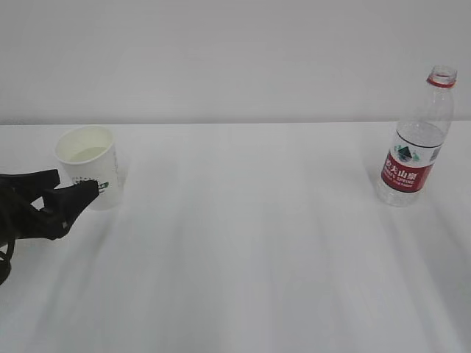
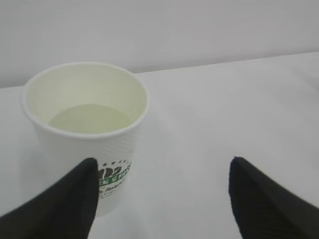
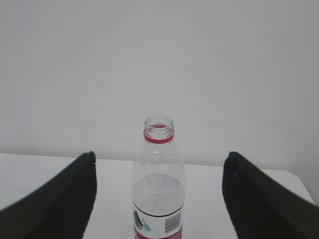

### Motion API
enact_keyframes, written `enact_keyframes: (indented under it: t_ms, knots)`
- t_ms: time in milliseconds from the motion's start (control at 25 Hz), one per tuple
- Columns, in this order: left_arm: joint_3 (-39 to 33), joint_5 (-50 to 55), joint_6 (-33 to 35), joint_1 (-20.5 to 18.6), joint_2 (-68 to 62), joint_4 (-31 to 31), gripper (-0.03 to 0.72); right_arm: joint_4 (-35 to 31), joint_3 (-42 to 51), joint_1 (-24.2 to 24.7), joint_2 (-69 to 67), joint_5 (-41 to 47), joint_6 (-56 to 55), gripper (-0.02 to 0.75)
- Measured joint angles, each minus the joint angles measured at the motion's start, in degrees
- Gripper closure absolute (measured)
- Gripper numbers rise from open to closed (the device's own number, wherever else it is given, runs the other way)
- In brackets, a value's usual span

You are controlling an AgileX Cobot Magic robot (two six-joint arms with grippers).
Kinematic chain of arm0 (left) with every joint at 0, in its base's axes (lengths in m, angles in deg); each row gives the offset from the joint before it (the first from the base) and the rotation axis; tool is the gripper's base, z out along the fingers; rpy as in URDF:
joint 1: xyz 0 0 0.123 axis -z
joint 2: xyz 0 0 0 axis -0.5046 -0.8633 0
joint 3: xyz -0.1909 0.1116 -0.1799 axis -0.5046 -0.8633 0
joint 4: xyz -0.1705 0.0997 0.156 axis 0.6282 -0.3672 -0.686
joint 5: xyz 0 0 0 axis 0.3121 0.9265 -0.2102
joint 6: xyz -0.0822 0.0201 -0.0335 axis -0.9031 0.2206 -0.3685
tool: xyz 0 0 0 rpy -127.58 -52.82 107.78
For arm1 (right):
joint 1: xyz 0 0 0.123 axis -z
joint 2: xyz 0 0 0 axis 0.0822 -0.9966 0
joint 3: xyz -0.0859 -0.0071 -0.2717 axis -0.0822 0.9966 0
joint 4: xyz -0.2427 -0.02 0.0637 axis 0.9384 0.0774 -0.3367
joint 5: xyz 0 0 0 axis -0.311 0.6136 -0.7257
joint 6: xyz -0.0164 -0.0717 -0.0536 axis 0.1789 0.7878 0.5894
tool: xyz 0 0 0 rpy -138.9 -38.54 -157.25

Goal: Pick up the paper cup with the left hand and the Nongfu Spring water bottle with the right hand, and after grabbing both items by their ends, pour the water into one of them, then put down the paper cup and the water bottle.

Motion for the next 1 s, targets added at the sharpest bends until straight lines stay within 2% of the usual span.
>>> enact_keyframes:
  t_ms: [360, 600, 1000]
  knots:
    - [-1.54, 0.0, -3.85, 0.0, 6.04, 0.0, 0.098, 0.21, 0.0, 0.0, 2.62, 0.37, 0.0, 0.145]
    - [-1.85, 0.26, -4.2, 0.0, 11.83, 0.12, 0.098, 0.33, 0.0, 0.0, 6.9, 4.51, 0.0, 0.145]
    - [-1.89, 11.01, -5.13, 0.0, 23.12, 0.12, 0.101, 0.33, -3.38, 0.0, 13.09, 14.78, 0.0, 0.146]
